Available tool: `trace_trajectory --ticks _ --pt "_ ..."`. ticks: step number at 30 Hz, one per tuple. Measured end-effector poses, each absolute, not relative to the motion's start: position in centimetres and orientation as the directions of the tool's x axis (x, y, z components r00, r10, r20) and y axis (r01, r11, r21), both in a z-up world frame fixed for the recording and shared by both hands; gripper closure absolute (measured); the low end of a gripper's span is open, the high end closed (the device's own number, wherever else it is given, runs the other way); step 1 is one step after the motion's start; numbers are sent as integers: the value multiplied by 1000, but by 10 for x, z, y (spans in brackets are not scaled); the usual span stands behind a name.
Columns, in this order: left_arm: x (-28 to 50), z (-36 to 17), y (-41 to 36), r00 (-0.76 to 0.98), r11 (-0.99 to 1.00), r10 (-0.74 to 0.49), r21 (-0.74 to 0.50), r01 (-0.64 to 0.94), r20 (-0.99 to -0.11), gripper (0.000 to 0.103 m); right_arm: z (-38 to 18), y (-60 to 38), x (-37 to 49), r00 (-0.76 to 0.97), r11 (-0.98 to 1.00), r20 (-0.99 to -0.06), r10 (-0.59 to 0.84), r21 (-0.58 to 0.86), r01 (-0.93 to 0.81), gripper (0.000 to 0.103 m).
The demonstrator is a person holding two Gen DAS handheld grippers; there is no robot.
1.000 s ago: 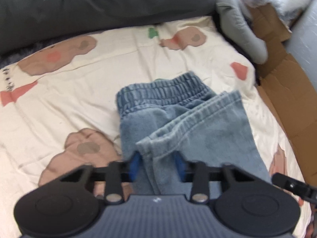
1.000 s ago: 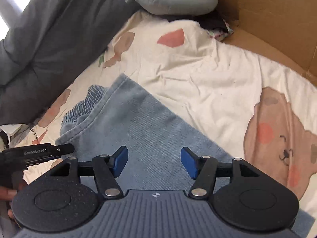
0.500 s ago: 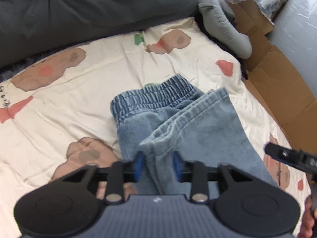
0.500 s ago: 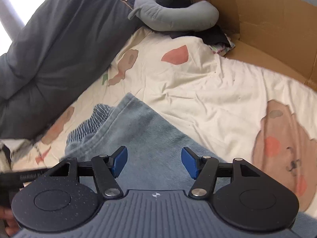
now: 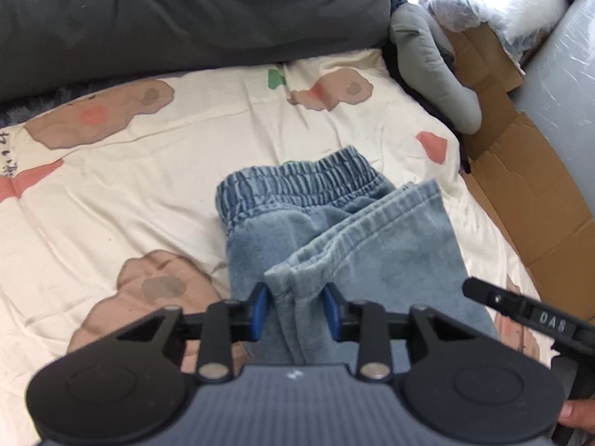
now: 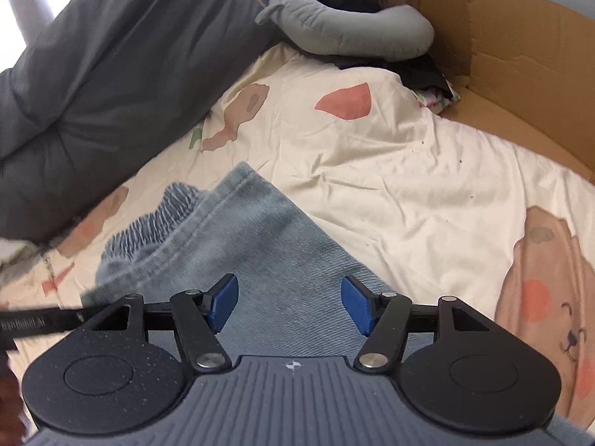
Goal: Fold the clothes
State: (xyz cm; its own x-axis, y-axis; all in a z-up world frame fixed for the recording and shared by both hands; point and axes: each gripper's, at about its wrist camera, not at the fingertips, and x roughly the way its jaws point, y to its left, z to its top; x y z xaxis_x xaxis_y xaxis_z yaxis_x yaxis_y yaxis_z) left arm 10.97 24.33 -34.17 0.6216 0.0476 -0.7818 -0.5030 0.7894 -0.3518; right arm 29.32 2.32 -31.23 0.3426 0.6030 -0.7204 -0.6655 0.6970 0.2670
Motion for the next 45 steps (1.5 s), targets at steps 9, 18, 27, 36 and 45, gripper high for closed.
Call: trace_trajectory --ticks 9,18,27,36,45 --pt "104 -340 240 646 805 60 -346 -482 -761 75 -315 30 306 323 642 -681 658 283 -712 36" --pt "95 -340 247 660 814 47 -355 -461 -750 72 -317 68 336 294 591 -691 661 237 -771 35" --pt "101 -345 244 677 805 8 -397 -440 -736 65 -320 98 349 217 490 -715 664 198 -849 36" --pt "101 -344 248 692 800 -22 -427 -420 -722 66 -320 122 374 66 360 -732 678 251 -899 37" --pt "107 -346 249 676 803 -29 -420 -423 -737 64 -335 140 384 -60 304 -741 669 347 -887 53"
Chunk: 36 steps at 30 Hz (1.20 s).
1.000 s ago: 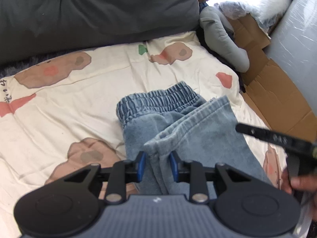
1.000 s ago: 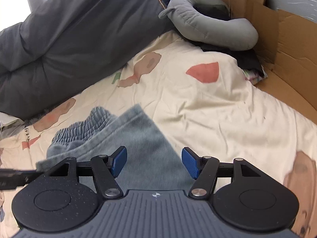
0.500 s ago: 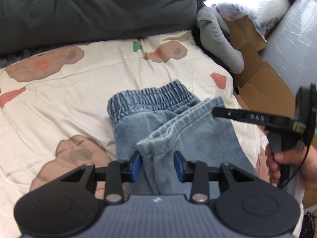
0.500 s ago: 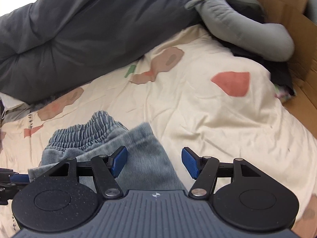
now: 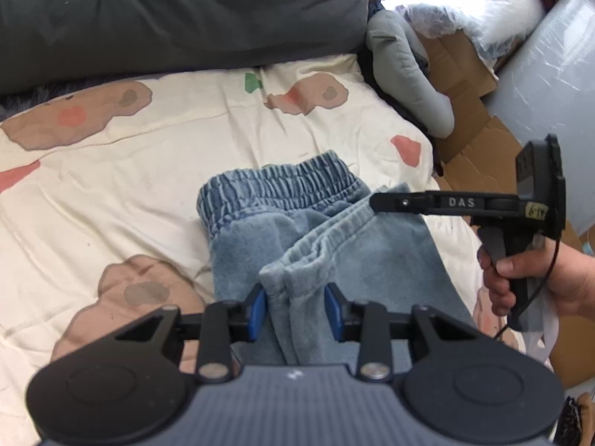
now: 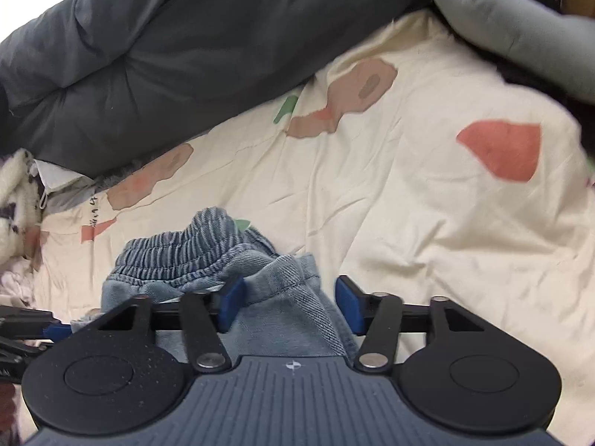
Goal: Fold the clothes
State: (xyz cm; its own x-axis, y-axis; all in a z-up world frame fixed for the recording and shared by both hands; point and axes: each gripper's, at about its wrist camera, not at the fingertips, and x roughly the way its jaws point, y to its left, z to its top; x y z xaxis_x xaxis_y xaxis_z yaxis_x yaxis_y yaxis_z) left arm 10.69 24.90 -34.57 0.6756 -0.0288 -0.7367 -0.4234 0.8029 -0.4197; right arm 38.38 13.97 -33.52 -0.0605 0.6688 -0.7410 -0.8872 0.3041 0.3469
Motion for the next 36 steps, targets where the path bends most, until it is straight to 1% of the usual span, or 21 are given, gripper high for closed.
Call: trace_trajectory --ticks 1,3,4,5,7,9,10,12,15,26,36 --pt "108 -347 249 673 801 -30 -420 -426 -739 63 -336 140 382 -68 297 -739 670 350 -889 58" --pt "110 -348 250 664 798 -39 -423 -429 -747 61 -334 141 379 -66 283 -740 669 336 -898 61" --pt "110 -349 252 662 794 -45 -429 -432 -749 61 -331 140 377 -62 274 -742 667 322 -906 66" --pt "109 -349 254 663 786 -50 -439 -436 -747 62 -328 139 376 -56 268 -745 665 308 -913 73" --pt "108 -349 258 662 772 -56 -453 -445 -747 70 -317 134 372 -34 251 -743 668 267 -930 79" --pt "107 -349 260 658 766 -50 -451 -457 -752 76 -308 129 367 -18 233 -742 670 233 -944 82" --pt "107 -348 260 658 769 -49 -449 -455 -752 77 -303 127 364 -13 224 -743 670 219 -950 84" --pt "106 -345 258 659 784 -46 -436 -442 -751 81 -295 124 361 -11 214 -745 667 206 -955 85" --pt "102 -339 259 669 787 -49 -441 -431 -741 83 -283 121 358 -7 203 -743 669 192 -960 85" --pt "103 -309 272 706 796 -27 -442 -413 -708 85 -256 124 360 13 222 -719 695 197 -955 86" --pt "121 -305 290 721 787 -11 -451 -422 -693 85 -250 145 369 58 258 -724 687 169 -951 86"
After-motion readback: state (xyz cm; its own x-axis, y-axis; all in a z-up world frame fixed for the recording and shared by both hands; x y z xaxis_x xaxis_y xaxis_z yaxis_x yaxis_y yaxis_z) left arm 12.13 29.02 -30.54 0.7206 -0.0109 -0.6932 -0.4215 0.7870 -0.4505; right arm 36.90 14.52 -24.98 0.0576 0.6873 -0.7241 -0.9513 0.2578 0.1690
